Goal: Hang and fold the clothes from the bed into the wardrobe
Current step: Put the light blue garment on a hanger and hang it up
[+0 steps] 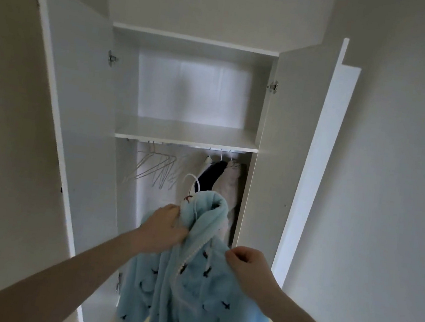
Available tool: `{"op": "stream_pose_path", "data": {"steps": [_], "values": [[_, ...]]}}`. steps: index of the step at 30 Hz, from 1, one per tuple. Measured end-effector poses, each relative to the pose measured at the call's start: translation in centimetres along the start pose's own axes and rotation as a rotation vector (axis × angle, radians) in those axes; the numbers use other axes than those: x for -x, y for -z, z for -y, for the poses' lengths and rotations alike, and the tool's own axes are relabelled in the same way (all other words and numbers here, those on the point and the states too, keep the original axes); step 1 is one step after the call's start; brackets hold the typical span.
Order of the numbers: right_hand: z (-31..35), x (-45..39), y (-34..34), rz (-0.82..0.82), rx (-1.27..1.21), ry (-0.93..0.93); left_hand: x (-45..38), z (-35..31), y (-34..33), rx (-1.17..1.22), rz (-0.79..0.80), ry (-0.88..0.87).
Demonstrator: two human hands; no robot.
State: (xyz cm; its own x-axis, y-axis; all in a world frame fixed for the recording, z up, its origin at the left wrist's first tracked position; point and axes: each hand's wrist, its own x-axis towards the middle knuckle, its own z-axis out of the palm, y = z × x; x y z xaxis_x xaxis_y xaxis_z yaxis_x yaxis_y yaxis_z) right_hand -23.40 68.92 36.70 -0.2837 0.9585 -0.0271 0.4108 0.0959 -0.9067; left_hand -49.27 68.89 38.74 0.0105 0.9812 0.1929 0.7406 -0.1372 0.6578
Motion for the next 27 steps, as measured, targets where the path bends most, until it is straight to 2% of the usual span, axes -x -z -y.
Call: {"op": "stream_pose_path", "data": {"steps": [2,8,13,27], "values": [[-0.7,-2.3,-0.6,-0.003,-0.044,-0.025,-0.5,-0.1,0.3,0.172,0.045,0.043],[-1.1,-9.9,-3.2,-0.029,-0.208,-0.12,-4.4,5.5,1.9,0.121,0.024,0.271],[-0.5,-14.9,-5.9,-0.054,-0.253,-0.178,-8.4,10.7,3.5,0.049,-0.034,0.286],[2.1,-33.6,-18.1,-0.114,-0.347,-0.321,-23.8,23.5,10.5,0.163,-0.188,0.265]]}}
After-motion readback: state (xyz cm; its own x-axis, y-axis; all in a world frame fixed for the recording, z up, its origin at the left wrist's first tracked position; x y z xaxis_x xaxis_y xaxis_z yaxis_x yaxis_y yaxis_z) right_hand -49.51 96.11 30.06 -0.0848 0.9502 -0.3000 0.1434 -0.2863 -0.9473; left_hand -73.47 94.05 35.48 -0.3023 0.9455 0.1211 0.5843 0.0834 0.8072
